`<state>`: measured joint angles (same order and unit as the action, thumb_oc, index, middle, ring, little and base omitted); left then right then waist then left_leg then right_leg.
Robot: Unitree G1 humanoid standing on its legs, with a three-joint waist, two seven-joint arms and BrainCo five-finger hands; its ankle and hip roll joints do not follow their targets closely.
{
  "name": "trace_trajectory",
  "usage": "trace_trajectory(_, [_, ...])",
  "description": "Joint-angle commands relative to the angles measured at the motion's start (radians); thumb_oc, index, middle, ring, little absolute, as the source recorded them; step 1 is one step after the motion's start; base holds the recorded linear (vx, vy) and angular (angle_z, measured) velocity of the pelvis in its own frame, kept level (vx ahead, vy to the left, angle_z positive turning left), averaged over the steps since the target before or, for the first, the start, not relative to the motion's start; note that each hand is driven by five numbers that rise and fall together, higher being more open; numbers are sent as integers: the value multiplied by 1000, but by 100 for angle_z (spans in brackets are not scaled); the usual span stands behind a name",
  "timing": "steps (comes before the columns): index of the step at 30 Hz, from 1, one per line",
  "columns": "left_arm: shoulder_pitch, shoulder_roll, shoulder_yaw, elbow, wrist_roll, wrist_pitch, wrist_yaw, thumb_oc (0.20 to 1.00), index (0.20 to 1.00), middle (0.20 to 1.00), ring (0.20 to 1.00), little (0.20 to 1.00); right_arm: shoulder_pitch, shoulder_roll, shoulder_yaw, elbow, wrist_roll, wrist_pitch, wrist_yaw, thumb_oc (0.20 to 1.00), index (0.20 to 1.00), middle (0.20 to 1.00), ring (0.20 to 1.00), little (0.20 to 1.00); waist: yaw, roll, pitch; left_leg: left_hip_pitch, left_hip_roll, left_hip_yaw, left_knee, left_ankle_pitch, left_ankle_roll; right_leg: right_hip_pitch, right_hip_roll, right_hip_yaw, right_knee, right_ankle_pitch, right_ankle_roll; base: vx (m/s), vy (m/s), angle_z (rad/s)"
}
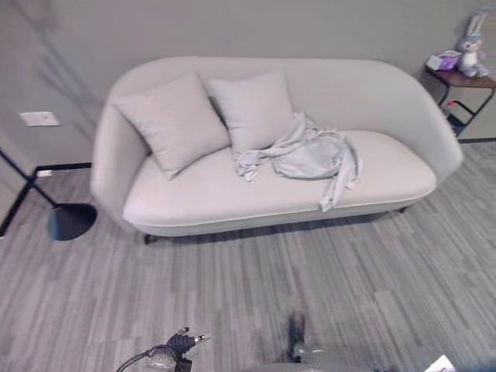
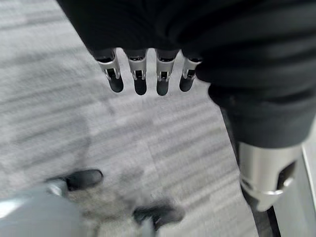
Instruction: Hang the clothes on the sofa on the clothes rack.
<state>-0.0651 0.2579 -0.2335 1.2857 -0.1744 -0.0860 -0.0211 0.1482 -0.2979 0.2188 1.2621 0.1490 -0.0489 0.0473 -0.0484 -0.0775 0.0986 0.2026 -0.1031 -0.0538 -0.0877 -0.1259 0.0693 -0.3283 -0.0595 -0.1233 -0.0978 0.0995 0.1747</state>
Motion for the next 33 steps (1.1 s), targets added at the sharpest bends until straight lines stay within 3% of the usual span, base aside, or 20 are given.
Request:
trace_trajectory(1, [-11,1,-19,-20,42,-34,3,1000,1000,1000,1000,1000,-41,-36,12,21,-1,-12,-8,1000,1000,1000,1000,1000,5,25,18,0,54,83,0,6,-96,134,-25,-2,11,62,17,428,-419,54])
trace_trajectory(3, [-16,-17,-31,-21,41,-37,4,1000,1000,1000,1000,1000,-38,-48,15,22,6,-18,-9,1000,1000,1000,1000,1000,-7,34,-12,30,98,73,0,-10,-116,170,3,25,16,67,-12,426,-512,87])
trace_trajectory(5, [-14,-25,-43,-24,34,-39,1,1000,1000,1000,1000,1000,-39,-61,18,11,18,-27,-7,1000,1000,1000,1000,1000,-15,50,-24,43,137,73,0,14,-135,187,31,37,34,40,-38,326,-513,50])
trace_trajectory(7, [-20,-26,-47,-38,13,-40,8,1000,1000,1000,1000,1000,-40,-77,19,-10,30,-36,-9,1000,1000,1000,1000,1000,-23,65,-33,13,208,75,131,117,-183,235,74,56,60,-34,-84,321,-589,-3])
trace_trajectory(8, [-24,-27,-55,-57,6,-38,7,1000,1000,1000,1000,1000,-34,-84,14,-6,29,-36,-12,1000,1000,1000,1000,1000,-19,60,-25,-44,211,70,253,177,-187,276,79,58,57,-58,-102,168,-320,-18])
trace_trajectory(9, [-24,-26,-55,-57,6,-37,7,1000,1000,1000,1000,1000,-34,-84,14,-6,29,-36,-12,1000,1000,1000,1000,1000,-20,60,-25,-46,211,68,257,176,-187,276,78,57,57,-58,-102,124,-245,-29])
trace_trajectory(11, [-30,-24,-62,-82,-9,-31,6,1000,1000,1000,1000,1000,-32,-96,9,-13,28,-31,-15,1000,1000,1000,1000,1000,-10,30,6,-164,205,63,500,255,-170,318,67,69,64,-81,-129,150,-276,-23])
trace_trajectory(12, [-35,-23,-64,-91,-17,-30,7,1000,1000,1000,1000,1000,-35,-106,10,-12,23,-26,-19,1000,1000,1000,1000,1000,5,16,17,-235,192,94,522,224,-147,346,50,69,65,-94,-134,143,-218,5])
trace_trajectory(14, [-35,-23,-64,-91,-17,-30,7,1000,1000,1000,1000,1000,-34,-106,9,-12,23,-26,-19,1000,1000,1000,1000,1000,5,18,18,-235,195,94,528,219,-147,348,52,69,65,-95,-134,98,-47,3])
trace_trajectory(15, [-33,-26,-60,-95,-27,-33,4,1000,1000,1000,1000,1000,-32,-112,4,-11,27,-26,-20,1000,1000,1000,1000,1000,24,15,20,-282,147,116,433,145,-128,374,42,76,57,-99,-125,151,-17,-22])
trace_trajectory(16, [-28,-27,-60,-94,-29,-34,1,1000,1000,1000,1000,1000,-34,-115,0,-10,29,-28,-20,1000,1000,1000,1000,1000,31,18,18,-295,117,114,374,126,-123,377,45,79,52,-99,-120,155,-14,-28])
trace_trajectory(17, [-28,-28,-60,-94,-29,-34,1,1000,1000,1000,1000,1000,-34,-115,0,-10,29,-28,-20,1000,1000,1000,1000,1000,31,17,20,-290,116,114,373,125,-122,381,44,79,51,-100,-120,127,32,-6])
trace_trajectory(18, [-15,-28,-57,-87,-27,-35,-3,1000,1000,1000,1000,1000,-39,-120,-2,-12,32,-32,-23,1000,1000,1000,1000,1000,49,34,21,-309,77,112,208,151,-121,404,62,84,41,-110,-113,119,30,1])
trace_trajectory(20, [-9,-30,-49,-60,-16,-32,-1,1000,1000,1000,1000,1000,-53,-116,8,-13,23,-32,-25,1000,1000,1000,1000,1000,58,49,16,-297,69,115,109,181,-128,426,82,92,34,-127,-111,132,45,-16])
trace_trajectory(27, [10,-21,-22,-15,1,-33,-7,1000,1000,1000,1000,1000,-49,-89,24,-20,3,-32,-21,1000,1000,1000,1000,1000,62,53,-36,-192,58,102,0,183,-115,437,77,91,41,-142,-102,112,69,-29])
trace_trajectory(33, [20,-5,7,-5,15,-32,-8,1000,1000,1000,1000,1000,-65,-62,36,-14,-22,-27,-13,1000,1000,1000,1000,1000,86,40,-57,-157,56,150,0,138,-90,421,23,95,104,-145,-60,72,109,-4])
